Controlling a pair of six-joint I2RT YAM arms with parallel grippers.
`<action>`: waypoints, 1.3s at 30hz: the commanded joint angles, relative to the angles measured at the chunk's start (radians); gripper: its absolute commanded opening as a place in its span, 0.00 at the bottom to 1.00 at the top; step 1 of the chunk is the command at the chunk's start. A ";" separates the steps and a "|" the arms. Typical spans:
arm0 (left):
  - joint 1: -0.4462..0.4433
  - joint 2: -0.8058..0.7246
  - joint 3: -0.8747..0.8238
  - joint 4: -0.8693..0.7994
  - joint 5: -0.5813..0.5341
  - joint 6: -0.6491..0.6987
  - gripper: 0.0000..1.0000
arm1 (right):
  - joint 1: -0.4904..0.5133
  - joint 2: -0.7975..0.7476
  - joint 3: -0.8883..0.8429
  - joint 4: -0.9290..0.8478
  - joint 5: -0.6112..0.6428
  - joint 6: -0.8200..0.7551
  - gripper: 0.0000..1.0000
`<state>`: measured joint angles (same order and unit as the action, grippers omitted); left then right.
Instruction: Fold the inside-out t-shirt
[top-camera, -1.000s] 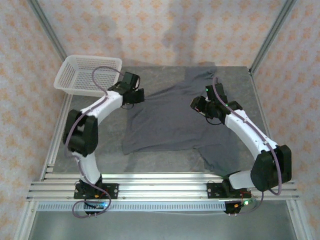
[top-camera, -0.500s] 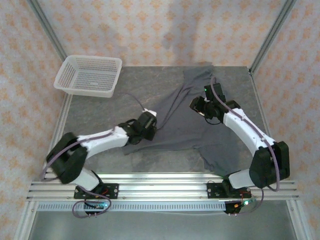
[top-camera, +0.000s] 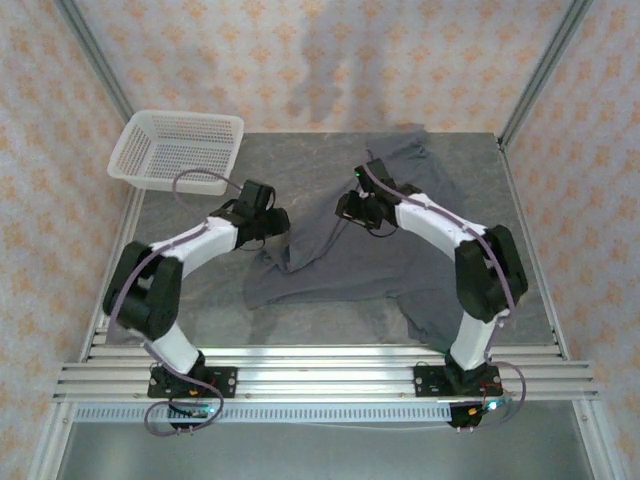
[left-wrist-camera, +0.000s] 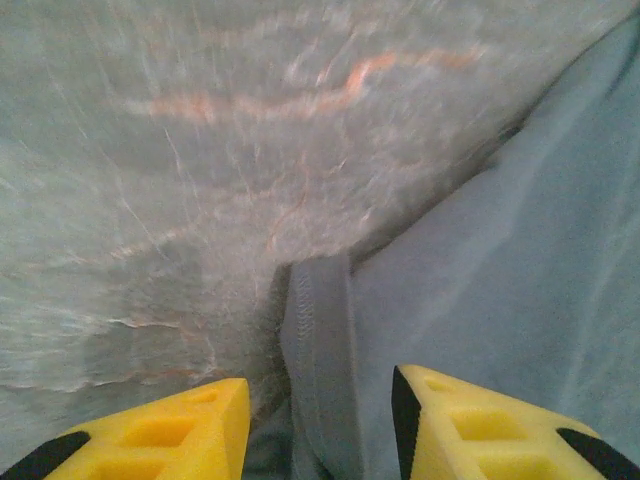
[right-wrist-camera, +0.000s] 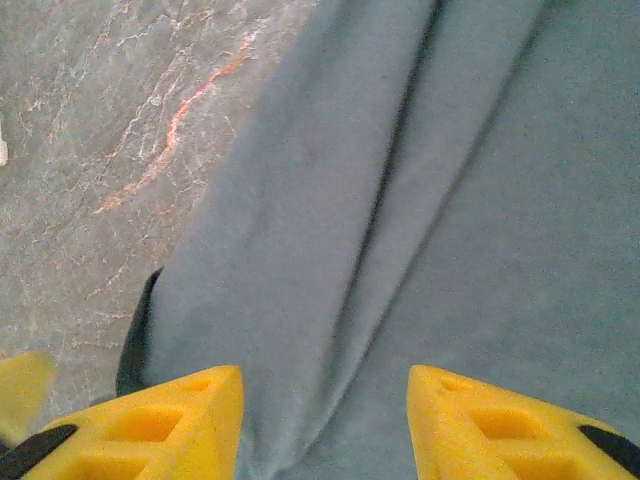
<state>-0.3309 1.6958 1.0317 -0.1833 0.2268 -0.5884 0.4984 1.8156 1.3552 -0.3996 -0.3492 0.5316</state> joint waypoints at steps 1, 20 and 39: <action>0.018 0.067 0.060 0.077 0.135 -0.042 0.47 | 0.021 0.052 0.068 0.010 -0.020 -0.025 0.47; 0.032 0.037 0.115 0.000 0.065 0.043 0.00 | 0.092 0.434 0.480 -0.171 0.123 0.012 0.54; 0.030 -0.177 -0.295 0.091 -0.003 -0.051 0.11 | 0.060 0.299 0.154 -0.043 0.125 0.018 0.03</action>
<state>-0.3065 1.5177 0.7231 -0.1448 0.2428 -0.6212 0.5613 2.1338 1.5372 -0.4316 -0.2321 0.5632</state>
